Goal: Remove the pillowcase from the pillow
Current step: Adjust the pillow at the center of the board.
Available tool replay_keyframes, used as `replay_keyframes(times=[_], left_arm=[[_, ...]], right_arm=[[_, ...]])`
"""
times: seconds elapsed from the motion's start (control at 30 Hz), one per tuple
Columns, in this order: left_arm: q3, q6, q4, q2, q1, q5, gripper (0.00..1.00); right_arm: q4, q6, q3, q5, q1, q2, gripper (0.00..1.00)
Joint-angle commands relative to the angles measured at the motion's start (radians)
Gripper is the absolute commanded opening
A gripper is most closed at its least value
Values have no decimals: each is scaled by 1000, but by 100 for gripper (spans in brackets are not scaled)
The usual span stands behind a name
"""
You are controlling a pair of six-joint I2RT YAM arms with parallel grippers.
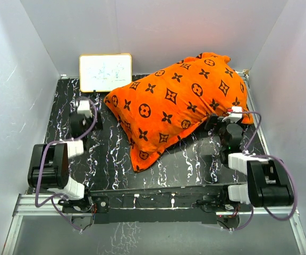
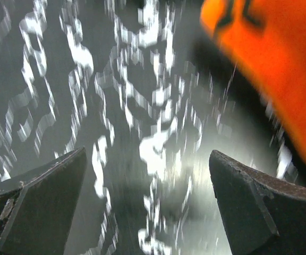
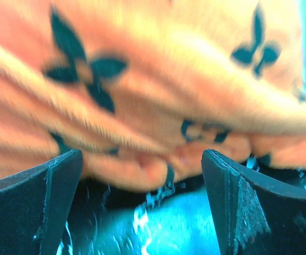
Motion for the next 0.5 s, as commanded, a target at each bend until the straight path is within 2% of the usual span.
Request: replay_keyframes(times=[0.0, 0.07, 0.1, 0.13, 0.2, 0.27, 0.37, 0.47], left_arm=[[426, 93, -667, -92, 8, 3, 97], [621, 183, -993, -51, 17, 130, 97], [733, 228, -1176, -28, 17, 184, 97], [801, 263, -1295, -7, 17, 232, 97], [894, 324, -1487, 22, 17, 331, 97], [925, 375, -1601, 29, 16, 448, 97], [872, 432, -1655, -10, 8, 574, 97], [797, 441, -1663, -59, -60, 604, 97]], right_arm=[[-163, 130, 146, 134, -3, -185, 98], [-254, 364, 177, 319, -5, -217, 98], [-360, 493, 204, 368, -21, -235, 98], [-423, 559, 227, 318, -53, -253, 98], [-393, 506, 215, 137, -90, -261, 98], [-404, 464, 215, 61, -90, -260, 98], [-484, 451, 255, -14, -90, -252, 98], [-574, 393, 314, -74, -89, -210, 99]])
